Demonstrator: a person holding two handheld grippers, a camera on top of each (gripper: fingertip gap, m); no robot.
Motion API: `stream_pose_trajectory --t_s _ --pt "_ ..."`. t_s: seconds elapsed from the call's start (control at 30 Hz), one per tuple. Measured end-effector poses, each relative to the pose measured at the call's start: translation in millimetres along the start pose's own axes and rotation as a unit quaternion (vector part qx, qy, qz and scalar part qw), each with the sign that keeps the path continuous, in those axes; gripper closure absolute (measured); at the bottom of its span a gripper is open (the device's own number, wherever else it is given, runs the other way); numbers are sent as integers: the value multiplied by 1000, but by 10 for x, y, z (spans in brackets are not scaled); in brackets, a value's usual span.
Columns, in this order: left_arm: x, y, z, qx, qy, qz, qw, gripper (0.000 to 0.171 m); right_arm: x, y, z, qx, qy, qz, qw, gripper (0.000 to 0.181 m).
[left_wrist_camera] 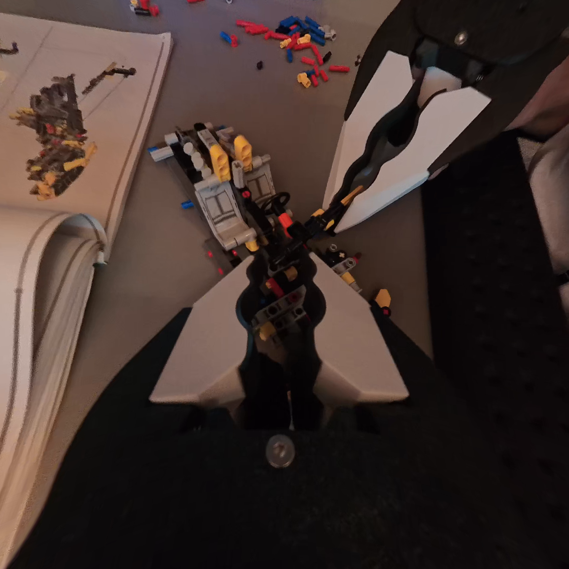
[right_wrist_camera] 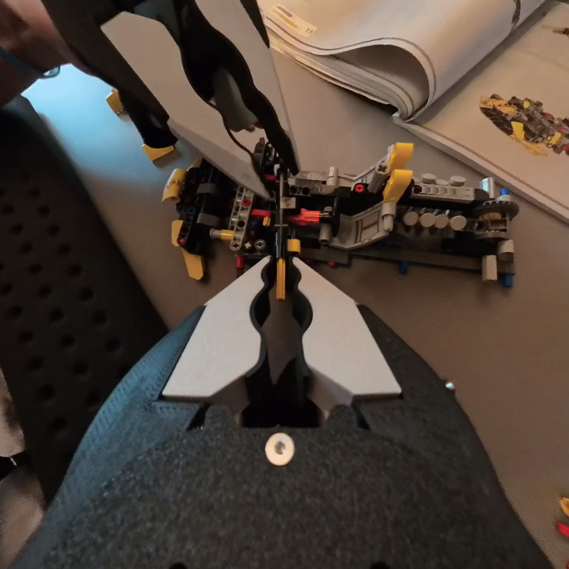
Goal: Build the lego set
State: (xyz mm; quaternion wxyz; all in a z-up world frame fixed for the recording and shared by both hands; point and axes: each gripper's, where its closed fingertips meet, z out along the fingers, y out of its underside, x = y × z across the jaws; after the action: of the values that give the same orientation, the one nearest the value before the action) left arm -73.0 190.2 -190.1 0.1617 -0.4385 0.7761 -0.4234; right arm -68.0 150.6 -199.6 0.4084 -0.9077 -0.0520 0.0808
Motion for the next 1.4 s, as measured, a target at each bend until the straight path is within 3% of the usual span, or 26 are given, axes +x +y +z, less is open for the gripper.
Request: stream_pose_trajectory --t_s 0.17,0.47,0.67,0.83,1.0,1.4 --pt "49 68 53 -16 22 -13 1000 143 47 3 20 4 10 0 1000 175" --pt "29 64 76 -16 16 -23 999 143 55 0 55 -11 65 -40 997 174" --pt "28 62 79 -18 7 -13 1000 142 58 0 58 -20 76 -117 990 174" --pt "26 60 81 -18 2 -13 1000 147 40 0 35 -13 28 -16 999 175" --pt "30 53 82 -13 6 -20 1000 148 48 1 17 -7 7 24 1000 175" --pt "28 51 72 -5 6 -32 999 146 31 0 56 -22 85 -79 993 174"
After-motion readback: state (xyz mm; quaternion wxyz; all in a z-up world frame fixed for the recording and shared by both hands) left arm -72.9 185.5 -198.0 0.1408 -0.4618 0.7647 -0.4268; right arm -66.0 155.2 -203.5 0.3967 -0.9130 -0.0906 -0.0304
